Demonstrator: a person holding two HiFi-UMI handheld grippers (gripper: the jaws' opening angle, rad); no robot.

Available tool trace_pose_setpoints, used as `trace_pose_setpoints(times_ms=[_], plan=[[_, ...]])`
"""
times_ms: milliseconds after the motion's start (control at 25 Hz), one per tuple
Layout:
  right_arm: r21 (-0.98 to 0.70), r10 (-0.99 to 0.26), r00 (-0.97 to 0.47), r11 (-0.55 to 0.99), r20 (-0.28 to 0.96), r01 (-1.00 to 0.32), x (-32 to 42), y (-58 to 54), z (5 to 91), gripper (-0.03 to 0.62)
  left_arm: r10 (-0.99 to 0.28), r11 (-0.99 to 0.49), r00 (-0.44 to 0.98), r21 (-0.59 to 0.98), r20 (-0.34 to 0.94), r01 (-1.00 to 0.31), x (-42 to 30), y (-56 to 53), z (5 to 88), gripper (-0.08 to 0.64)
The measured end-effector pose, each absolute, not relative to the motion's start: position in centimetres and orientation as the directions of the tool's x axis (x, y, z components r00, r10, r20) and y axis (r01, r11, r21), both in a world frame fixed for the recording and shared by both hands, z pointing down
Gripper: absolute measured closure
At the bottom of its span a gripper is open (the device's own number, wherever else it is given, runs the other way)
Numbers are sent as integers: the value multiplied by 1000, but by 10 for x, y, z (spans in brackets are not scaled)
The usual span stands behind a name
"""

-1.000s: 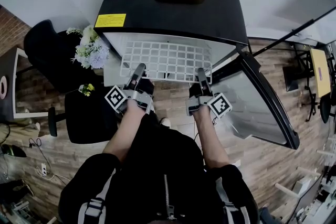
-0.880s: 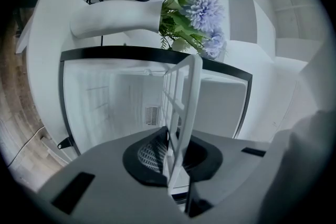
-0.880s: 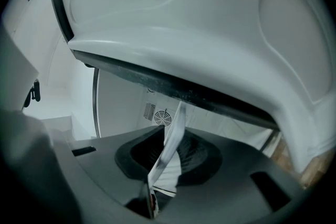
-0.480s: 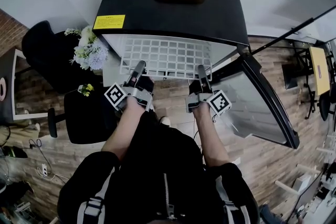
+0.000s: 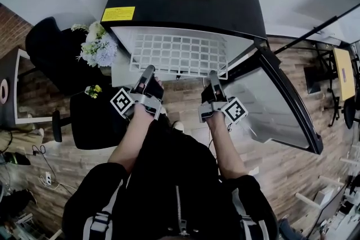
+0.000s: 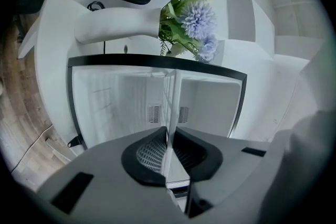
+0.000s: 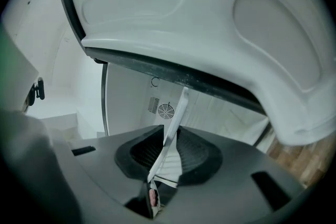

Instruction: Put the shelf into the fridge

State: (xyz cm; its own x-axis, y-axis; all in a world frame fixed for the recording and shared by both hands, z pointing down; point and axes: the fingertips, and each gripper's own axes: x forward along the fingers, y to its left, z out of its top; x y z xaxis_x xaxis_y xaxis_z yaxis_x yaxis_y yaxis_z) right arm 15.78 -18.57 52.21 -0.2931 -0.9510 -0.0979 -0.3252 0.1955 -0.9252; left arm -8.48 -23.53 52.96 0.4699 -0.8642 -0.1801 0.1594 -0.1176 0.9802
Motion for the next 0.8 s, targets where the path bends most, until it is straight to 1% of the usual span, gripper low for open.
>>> trace_pose_setpoints(times_ms=[160, 320, 480, 640, 800], plan=[[-927, -933, -342, 220, -110, -302, 140, -176, 523, 522, -866, -116, 469, 982, -175, 151, -87, -227, 529, 518], [-925, -926, -361, 229, -112, -302, 131, -175, 523, 535, -868, -111, 467, 983, -168, 148, -88, -223, 529, 520], [-934, -926, -362, 218, -106, -283, 130, -175, 524, 548, -870, -109, 467, 985, -159, 132, -89, -222, 531, 520], [-929, -926, -359, 226, -112, -292, 130, -176, 523, 548, -870, -118, 467, 986, -159, 117, -89, -222, 531, 520], [-932, -929, -353, 219, -110, -288, 131, -176, 524, 549, -871, -128, 459, 983, -174, 130, -89, -222, 529, 520]])
